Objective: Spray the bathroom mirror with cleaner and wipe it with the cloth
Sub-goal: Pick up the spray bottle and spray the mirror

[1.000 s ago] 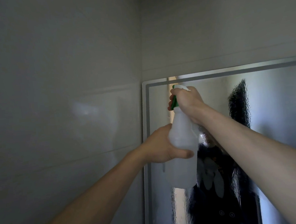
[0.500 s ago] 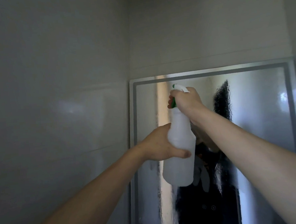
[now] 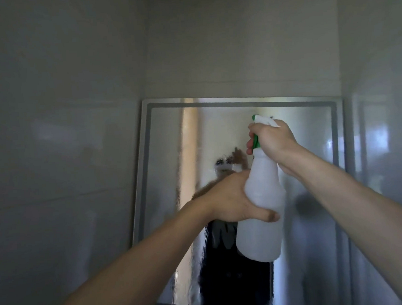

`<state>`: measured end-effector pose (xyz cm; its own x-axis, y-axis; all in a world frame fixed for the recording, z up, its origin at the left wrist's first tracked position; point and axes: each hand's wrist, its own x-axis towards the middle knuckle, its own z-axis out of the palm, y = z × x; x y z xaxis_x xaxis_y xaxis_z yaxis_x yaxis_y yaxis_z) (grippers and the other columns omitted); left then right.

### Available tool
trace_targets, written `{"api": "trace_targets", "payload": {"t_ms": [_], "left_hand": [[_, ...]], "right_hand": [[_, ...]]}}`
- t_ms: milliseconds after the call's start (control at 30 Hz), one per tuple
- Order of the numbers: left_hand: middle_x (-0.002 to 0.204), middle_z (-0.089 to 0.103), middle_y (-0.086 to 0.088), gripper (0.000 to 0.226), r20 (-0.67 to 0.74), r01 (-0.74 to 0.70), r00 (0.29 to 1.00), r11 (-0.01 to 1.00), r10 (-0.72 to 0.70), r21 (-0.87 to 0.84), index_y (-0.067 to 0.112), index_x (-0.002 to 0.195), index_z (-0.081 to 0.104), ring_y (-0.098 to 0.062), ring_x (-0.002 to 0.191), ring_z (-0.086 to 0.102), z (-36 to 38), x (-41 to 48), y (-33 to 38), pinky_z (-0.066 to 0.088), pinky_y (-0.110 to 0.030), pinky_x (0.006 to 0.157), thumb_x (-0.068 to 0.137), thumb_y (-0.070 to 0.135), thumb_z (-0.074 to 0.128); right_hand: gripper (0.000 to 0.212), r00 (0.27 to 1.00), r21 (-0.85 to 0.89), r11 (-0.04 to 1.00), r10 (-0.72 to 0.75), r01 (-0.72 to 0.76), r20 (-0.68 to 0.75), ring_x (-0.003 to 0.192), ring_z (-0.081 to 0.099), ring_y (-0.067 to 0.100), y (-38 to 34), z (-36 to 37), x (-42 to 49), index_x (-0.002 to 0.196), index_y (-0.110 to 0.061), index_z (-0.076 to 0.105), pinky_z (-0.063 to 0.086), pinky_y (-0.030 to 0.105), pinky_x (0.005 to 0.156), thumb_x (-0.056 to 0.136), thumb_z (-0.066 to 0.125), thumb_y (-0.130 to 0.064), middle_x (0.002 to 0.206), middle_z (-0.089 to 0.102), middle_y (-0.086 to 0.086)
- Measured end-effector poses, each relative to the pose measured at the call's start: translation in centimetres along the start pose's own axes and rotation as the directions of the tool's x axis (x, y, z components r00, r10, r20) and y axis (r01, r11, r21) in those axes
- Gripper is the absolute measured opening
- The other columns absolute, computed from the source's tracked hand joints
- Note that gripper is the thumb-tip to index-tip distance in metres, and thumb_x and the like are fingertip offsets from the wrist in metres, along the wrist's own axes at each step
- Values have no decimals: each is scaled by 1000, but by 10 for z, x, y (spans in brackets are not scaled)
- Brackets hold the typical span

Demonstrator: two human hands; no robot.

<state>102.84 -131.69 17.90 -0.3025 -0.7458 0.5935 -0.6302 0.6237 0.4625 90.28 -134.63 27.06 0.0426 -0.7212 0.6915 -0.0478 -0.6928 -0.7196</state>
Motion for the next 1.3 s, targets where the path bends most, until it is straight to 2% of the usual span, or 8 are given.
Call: {"api": "trace_targets", "payload": {"t_ms": [233,400,633,800,1000,1100,1233,1300], "left_hand": [[107,76,9,53,57,-26,998,1000,25,2,30,109,66,-13,101,73,26,12,12,60,-42,95,64,33,94],[93,73,13,41,118,-66,991,998,68,-19,30,99,66,-4,87,69,54,21,20,55,-19,79,70,23,94],[107,77,9,60,186,-48,981,996,62,-78,30,109,66,-14,104,73,100,33,25,59,-43,97,57,47,89],[108,74,14,64,232,-71,970,997,74,-20,36,111,63,-11,105,71,118,38,31,57,-42,98,54,55,85],[109,74,12,55,297,-85,950,995,96,-52,34,112,65,-12,105,71,146,44,29,56,-43,100,64,42,91],[113,73,14,59,331,-88,938,994,102,-59,37,116,63,-10,107,70,165,43,24,56,-40,100,65,41,92],[114,72,17,62,380,-59,921,995,83,-75,38,118,61,-6,107,68,195,36,11,55,-36,101,65,42,93],[113,72,18,63,399,-30,915,996,63,-88,40,117,61,-6,107,68,211,28,3,55,-37,102,62,47,91]], "right_hand": [[19,997,-36,999,16,-19,-74,51,61,18,12,-34,-10,89,-1,68,49,22,52,86,55,-15,66,67,8],[9,995,-126,991,31,-43,-95,60,63,22,28,-67,-14,77,-13,63,47,31,65,76,56,-18,67,64,7],[16,981,-147,984,76,-103,-179,56,62,27,53,-98,-19,73,-8,62,48,36,64,71,53,-21,57,59,5],[52,961,-126,984,91,-127,-260,63,41,22,70,-114,-22,117,8,50,40,37,65,73,50,-20,73,43,5],[34,942,-161,979,67,-126,-330,59,52,24,90,-132,-36,79,7,57,47,37,63,70,51,-26,60,52,6],[33,930,-217,963,72,-159,-361,63,57,24,104,-143,-50,85,5,61,54,40,61,74,54,-26,70,62,21],[21,926,-265,939,115,-220,-359,50,55,19,128,-158,-70,79,4,58,40,20,48,86,58,-16,55,54,3],[22,930,-289,925,140,-246,-341,53,53,20,143,-159,-81,72,-1,56,38,22,50,88,57,-17,52,50,-1]]}}
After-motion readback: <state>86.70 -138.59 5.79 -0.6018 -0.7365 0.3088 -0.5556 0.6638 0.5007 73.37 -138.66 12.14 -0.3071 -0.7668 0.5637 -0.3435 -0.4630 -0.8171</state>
